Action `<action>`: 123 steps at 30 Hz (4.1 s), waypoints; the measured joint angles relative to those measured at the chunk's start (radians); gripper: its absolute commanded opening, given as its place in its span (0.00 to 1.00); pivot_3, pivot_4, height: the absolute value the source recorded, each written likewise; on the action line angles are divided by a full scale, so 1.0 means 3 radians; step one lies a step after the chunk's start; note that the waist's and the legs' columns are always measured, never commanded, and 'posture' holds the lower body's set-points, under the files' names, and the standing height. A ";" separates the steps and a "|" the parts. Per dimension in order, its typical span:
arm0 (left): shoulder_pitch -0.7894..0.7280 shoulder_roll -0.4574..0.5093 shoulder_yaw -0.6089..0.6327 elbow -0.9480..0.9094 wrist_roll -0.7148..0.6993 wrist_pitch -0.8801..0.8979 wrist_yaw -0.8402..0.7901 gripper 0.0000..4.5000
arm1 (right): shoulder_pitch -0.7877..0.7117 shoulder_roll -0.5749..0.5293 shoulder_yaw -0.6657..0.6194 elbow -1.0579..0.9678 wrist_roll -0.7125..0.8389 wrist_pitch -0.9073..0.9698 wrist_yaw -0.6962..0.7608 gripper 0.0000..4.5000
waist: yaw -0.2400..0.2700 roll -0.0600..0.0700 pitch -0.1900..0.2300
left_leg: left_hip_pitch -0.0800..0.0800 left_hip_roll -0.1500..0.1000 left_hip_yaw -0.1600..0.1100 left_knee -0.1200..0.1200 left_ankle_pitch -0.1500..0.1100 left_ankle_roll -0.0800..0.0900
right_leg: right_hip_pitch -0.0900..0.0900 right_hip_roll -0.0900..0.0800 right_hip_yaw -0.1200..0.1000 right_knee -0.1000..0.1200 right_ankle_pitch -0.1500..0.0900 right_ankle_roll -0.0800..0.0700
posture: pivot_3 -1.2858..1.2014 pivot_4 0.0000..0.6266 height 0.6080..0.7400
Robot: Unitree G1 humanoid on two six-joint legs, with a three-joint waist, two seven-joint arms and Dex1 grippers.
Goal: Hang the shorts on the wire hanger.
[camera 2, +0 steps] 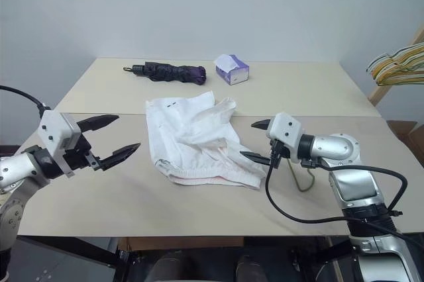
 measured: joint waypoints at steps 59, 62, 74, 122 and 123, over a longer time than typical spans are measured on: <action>-0.0106 -0.0117 -0.0250 -0.0004 -0.0005 -0.0060 -0.0111 1.00 | -0.0833 -0.0558 0.1173 0.0734 -0.1373 -0.1852 0.0439 0.01 | -0.0029 -0.0014 -0.0009 | 0.0002 0.0001 0.0002 0.0003 0.0001 -0.0001 | 0.0001 -0.0001 -0.0003 0.0000 -0.0005 -0.0020 | 0.55 0.03 1.00; -0.0144 -0.0151 -0.0295 0.0027 0.0002 -0.0068 -0.0111 1.00 | -0.1158 -0.0706 0.1158 0.1331 -0.1586 -0.2322 0.0363 0.01 | -0.0071 -0.0015 -0.0009 | 0.0005 0.0002 0.0002 0.0002 0.0001 -0.0001 | 0.0002 0.0000 -0.0003 0.0001 -0.0011 -0.0032 | 0.54 0.02 1.00; -0.0209 -0.0184 -0.0383 0.0051 0.0005 -0.0072 -0.0113 1.00 | -0.0961 -0.0792 0.1110 0.1416 -0.2031 -0.2379 0.0261 0.81 | -0.0183 -0.0014 -0.0009 | 0.0004 0.0001 0.0001 0.0002 0.0001 -0.0001 | 0.0002 -0.0001 0.0001 0.0008 0.0001 -0.0016 | 0.54 0.03 1.00; -0.0299 0.0364 -0.1136 0.1497 0.1496 -0.1601 -0.0637 1.00 | -0.0676 -0.0603 0.2185 -0.1364 -0.2253 0.1821 0.0141 0.01 | -0.0186 -0.0011 -0.0009 | -0.0003 0.0003 0.0005 0.0004 -0.0014 -0.0027 | -0.0025 -0.0003 -0.0011 0.0014 -0.0030 -0.0021 | 0.52 0.00 1.00; -0.0373 0.0360 -0.1213 0.1644 0.1637 -0.1732 -0.0602 1.00 | -0.0647 -0.0607 0.2156 -0.1360 -0.2228 0.1763 0.0148 0.01 | -0.0187 -0.0011 -0.0009 | -0.0005 0.0003 0.0005 0.0004 -0.0014 -0.0027 | -0.0021 -0.0003 -0.0011 0.0015 -0.0030 -0.0021 | 0.52 0.00 1.00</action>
